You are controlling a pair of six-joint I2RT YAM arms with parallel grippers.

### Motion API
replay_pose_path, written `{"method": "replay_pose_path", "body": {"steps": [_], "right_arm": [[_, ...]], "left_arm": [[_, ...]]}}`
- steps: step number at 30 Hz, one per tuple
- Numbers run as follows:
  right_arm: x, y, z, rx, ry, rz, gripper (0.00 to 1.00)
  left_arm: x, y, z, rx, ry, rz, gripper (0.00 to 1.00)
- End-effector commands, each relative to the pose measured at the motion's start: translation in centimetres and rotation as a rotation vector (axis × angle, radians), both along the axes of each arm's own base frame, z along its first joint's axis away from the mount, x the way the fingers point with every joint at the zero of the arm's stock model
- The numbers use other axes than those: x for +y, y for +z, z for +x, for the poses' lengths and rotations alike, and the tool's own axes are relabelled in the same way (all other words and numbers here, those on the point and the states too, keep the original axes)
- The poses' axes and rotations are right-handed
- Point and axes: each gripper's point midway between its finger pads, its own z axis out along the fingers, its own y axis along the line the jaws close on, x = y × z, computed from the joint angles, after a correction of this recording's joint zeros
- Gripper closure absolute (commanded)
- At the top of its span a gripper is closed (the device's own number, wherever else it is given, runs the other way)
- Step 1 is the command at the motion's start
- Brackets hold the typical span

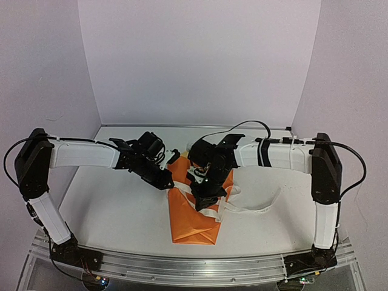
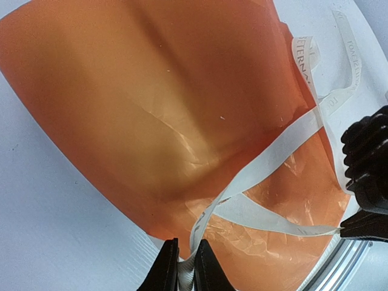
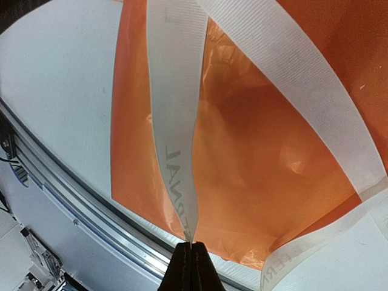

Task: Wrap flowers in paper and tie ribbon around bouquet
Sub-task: Cross the ribbon over the folded bouquet.

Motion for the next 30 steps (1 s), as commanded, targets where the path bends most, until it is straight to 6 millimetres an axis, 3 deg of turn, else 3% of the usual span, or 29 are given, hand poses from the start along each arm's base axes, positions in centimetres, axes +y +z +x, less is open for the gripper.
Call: {"method": "replay_pose_path", "body": {"steps": [1, 16, 30], "right_arm": [[-0.6, 0.2, 0.6, -0.058, 0.017, -0.071, 1.0], [-0.4, -0.5, -0.1, -0.045, 0.062, -0.132, 1.0], [-0.4, -0.5, 3.1, -0.194, 0.022, -0.204, 0.99]], "left_arm": [[-0.6, 2.3, 0.3, -0.037, -0.002, -0.071, 0.88], [-0.7, 2.2, 0.4, -0.038, 0.002, -0.078, 0.88], [-0.6, 2.5, -0.2, -0.031, -0.011, -0.096, 0.87]]}}
